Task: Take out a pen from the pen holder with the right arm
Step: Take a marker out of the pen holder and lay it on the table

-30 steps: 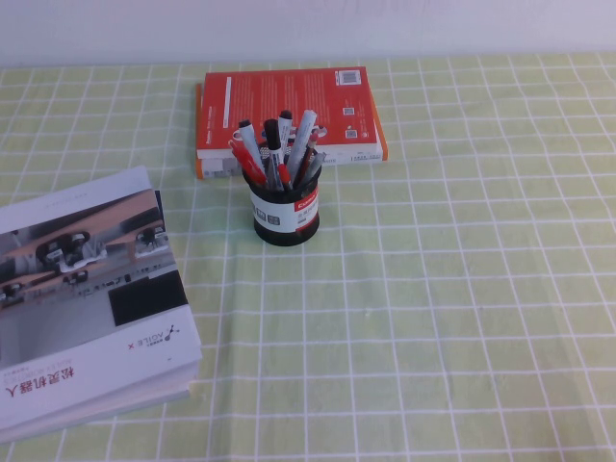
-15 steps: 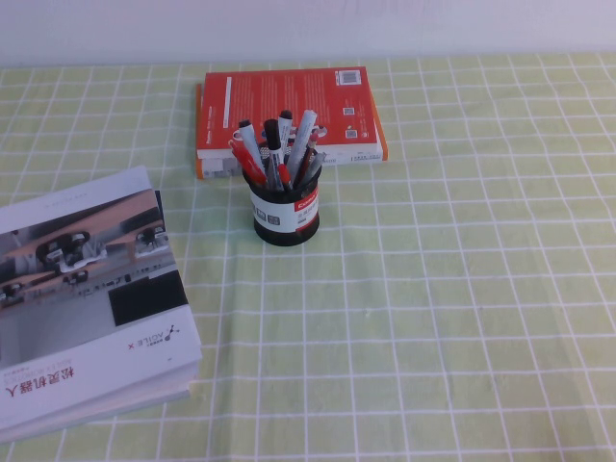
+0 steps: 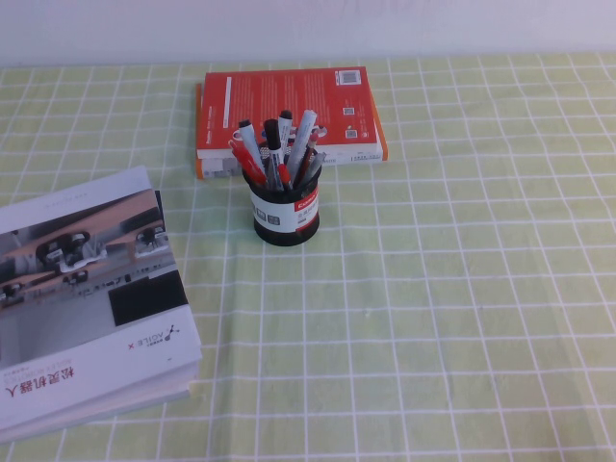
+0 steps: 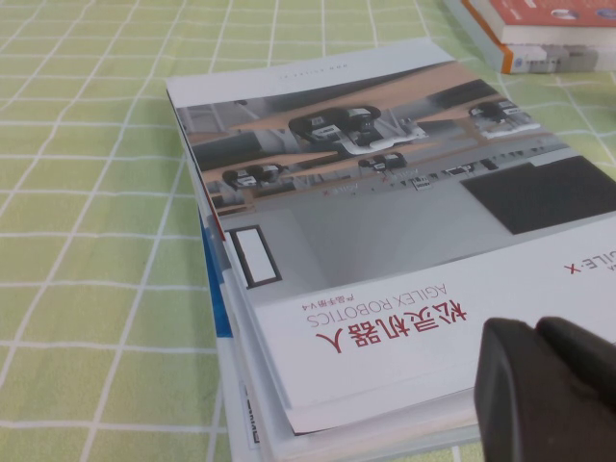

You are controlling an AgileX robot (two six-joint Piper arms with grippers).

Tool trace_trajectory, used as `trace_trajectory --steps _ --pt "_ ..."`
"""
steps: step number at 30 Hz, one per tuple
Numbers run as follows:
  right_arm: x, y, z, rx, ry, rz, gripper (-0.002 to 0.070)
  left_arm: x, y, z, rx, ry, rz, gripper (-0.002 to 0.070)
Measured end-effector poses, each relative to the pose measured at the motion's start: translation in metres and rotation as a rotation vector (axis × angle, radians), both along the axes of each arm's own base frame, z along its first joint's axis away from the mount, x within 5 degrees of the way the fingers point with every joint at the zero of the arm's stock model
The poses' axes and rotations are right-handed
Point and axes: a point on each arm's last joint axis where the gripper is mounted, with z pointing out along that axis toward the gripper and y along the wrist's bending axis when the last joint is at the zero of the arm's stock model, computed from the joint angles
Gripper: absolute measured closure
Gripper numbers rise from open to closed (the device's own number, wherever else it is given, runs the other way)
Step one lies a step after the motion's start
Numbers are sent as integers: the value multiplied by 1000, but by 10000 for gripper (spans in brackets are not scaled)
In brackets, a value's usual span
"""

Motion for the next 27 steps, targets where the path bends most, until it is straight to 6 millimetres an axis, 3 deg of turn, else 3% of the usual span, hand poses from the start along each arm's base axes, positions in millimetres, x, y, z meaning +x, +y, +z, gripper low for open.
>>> trace_trajectory --steps 27 --pt "0 -1 0 -20 -3 -1 689 0 0 0 0 0 0 680"
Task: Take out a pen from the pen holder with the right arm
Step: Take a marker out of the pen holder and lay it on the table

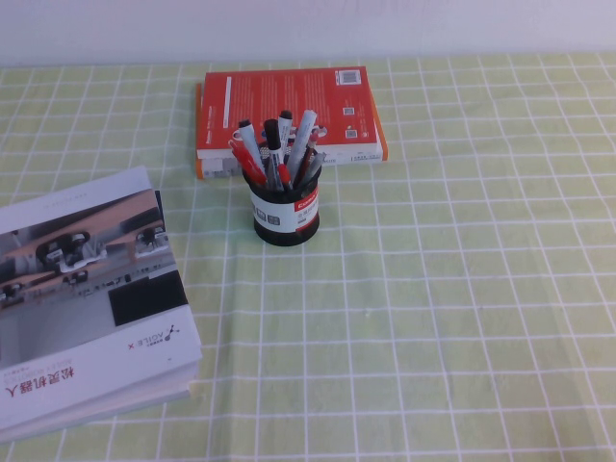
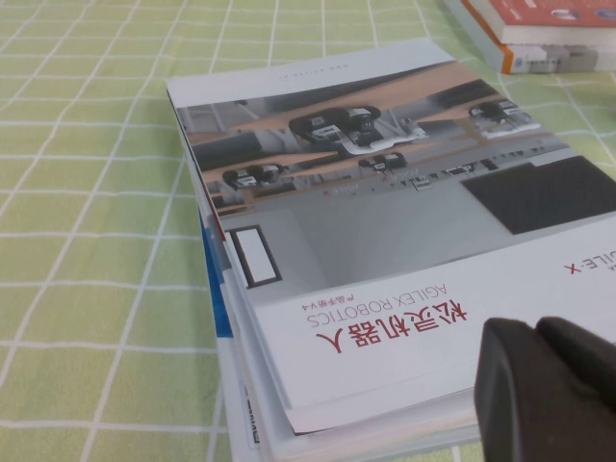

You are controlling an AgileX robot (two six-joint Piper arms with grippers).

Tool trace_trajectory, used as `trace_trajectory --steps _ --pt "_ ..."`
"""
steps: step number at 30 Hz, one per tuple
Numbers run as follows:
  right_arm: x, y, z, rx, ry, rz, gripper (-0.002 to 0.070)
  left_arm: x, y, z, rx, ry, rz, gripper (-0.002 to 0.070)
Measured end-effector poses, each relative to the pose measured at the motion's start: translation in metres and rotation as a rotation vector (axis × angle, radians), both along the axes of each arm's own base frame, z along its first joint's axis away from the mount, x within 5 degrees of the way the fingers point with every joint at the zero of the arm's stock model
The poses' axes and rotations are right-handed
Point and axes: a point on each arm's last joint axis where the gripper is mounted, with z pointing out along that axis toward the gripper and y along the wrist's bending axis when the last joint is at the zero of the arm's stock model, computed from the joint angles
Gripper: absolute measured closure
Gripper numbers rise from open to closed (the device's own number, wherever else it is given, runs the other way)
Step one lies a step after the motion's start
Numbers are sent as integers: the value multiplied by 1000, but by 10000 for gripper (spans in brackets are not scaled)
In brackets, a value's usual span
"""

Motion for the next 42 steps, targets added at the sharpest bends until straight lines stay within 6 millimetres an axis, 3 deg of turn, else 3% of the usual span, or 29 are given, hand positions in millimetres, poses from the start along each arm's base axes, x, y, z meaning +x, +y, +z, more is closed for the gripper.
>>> trace_trajectory --steps 7,18,26,30,35,42 --pt "0 2 2 77 -6 0 689 0 0 0 0 0 0 680" --pt "4 4 25 608 -114 -79 689 0 0 0 0 0 0 680" --pt "3 4 31 699 -116 -84 689 0 0 0 0 0 0 680" --pt "4 8 61 671 -111 -37 689 0 0 0 0 0 0 680" --pt "26 17 91 545 47 -6 688 0 0 0 0 0 0 680" --pt "88 31 120 355 206 42 688 0 0 0 0 0 0 680"
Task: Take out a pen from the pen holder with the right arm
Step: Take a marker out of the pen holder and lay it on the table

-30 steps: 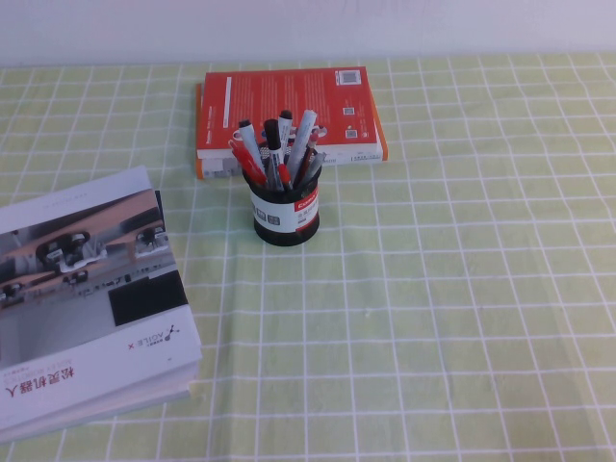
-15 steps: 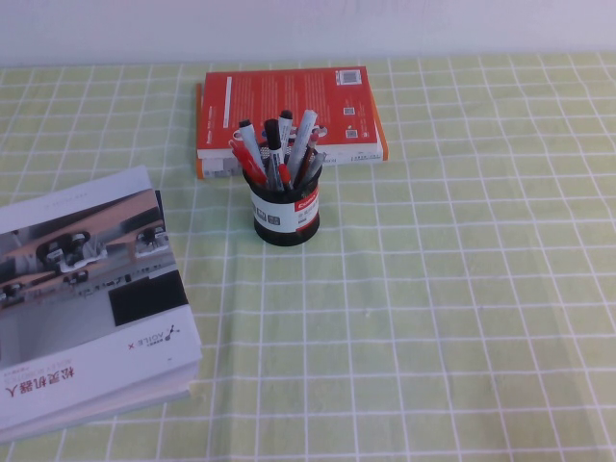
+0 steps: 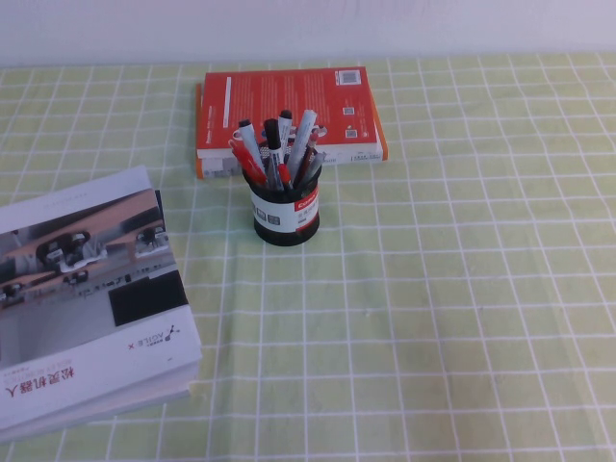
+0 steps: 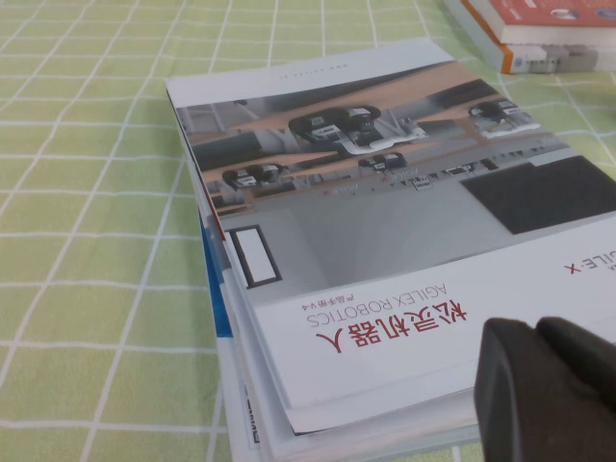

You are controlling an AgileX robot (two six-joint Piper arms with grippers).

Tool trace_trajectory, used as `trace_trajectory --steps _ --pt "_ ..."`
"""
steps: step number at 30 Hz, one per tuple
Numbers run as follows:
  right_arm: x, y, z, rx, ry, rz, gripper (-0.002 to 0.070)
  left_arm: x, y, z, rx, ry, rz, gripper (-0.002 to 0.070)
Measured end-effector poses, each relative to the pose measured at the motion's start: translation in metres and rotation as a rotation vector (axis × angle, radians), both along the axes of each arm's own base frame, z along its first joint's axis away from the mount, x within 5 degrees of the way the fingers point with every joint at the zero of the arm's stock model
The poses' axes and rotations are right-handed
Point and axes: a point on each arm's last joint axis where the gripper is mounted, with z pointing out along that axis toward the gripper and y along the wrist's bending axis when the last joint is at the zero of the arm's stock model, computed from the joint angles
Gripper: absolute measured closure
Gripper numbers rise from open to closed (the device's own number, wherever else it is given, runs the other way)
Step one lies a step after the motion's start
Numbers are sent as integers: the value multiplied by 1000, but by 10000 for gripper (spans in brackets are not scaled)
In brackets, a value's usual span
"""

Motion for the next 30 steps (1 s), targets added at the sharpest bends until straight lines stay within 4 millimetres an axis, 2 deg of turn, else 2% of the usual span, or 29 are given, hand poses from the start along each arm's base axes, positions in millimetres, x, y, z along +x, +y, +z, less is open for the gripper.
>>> trace_trajectory --steps 5,9,16,22,26,30 --pt "43 17 16 -56 -13 86 688 0 0 0 0 0 0 680" --pt "70 49 20 -100 -48 188 688 0 0 0 0 0 0 680" --pt "106 115 3 -235 -92 332 688 0 0 0 0 0 0 680" --pt "118 167 -13 -390 -209 406 681 0 0 0 0 0 0 680" --pt "122 185 -23 -416 -295 394 624 0 0 0 0 0 0 680" --pt "129 196 -28 -360 -402 388 487 0 0 0 0 0 0 680"
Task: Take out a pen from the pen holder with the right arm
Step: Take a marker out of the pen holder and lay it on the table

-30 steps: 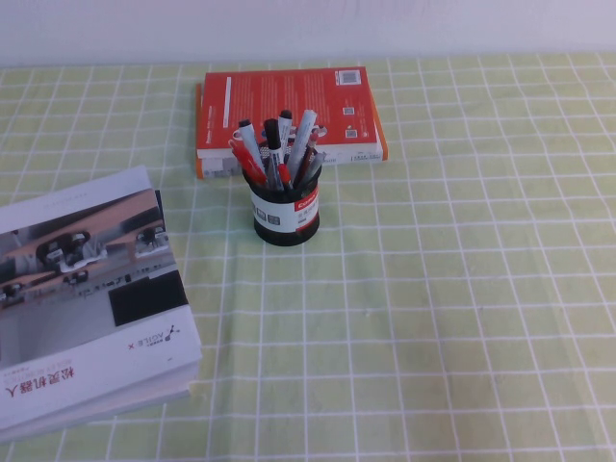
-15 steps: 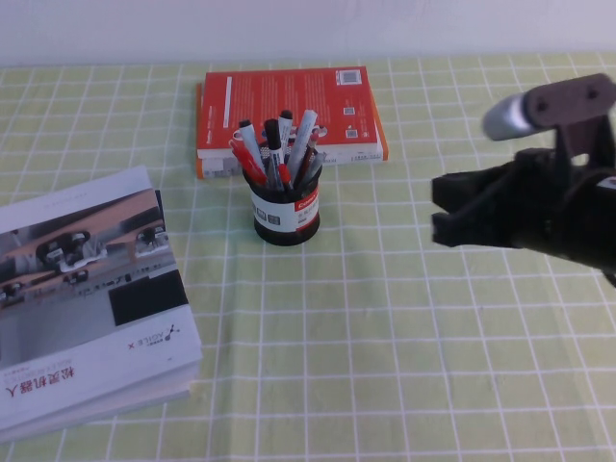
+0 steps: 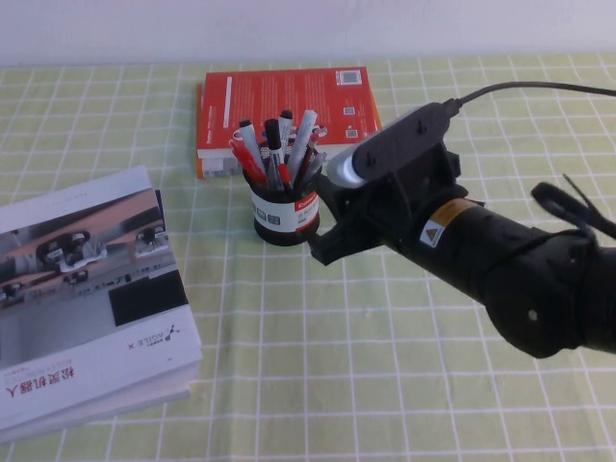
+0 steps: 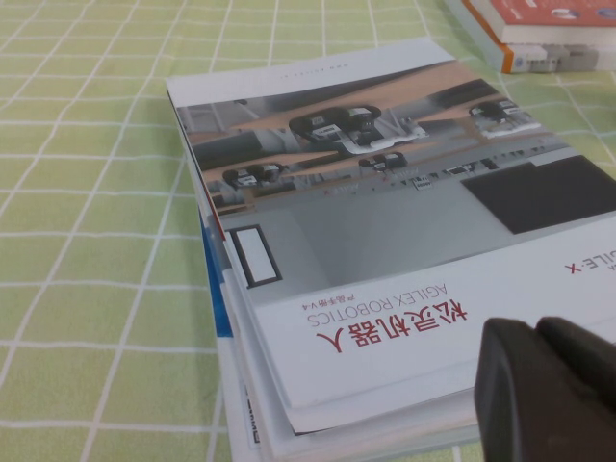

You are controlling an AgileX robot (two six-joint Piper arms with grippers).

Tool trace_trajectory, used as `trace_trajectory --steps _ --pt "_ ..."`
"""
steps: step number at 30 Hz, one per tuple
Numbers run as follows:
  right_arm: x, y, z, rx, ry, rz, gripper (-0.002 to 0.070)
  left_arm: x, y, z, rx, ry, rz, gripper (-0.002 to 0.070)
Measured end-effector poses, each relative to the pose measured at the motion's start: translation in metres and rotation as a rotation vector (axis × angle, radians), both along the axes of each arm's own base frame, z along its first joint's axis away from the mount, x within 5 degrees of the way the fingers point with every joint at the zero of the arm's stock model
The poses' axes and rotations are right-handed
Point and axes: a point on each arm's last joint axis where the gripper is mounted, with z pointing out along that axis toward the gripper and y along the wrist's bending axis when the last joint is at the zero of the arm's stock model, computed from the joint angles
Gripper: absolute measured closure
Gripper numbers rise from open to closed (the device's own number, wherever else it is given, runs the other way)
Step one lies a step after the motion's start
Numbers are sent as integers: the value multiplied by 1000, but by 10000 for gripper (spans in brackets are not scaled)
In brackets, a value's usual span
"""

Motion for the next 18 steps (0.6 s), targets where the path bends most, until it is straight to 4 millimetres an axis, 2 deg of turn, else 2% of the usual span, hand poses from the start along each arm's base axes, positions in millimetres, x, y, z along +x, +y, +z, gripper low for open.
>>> trace_trajectory --steps 3,6,13,18 --pt "3 11 -5 61 -72 73 386 0 0 0 0 0 0 680" --pt "5 21 -16 75 -124 136 344 0 0 0 0 0 0 680" --pt "14 34 -46 110 -223 177 328 0 0 0 0 0 0 680" --pt "20 34 -57 122 -260 131 327 0 0 0 0 0 0 680"
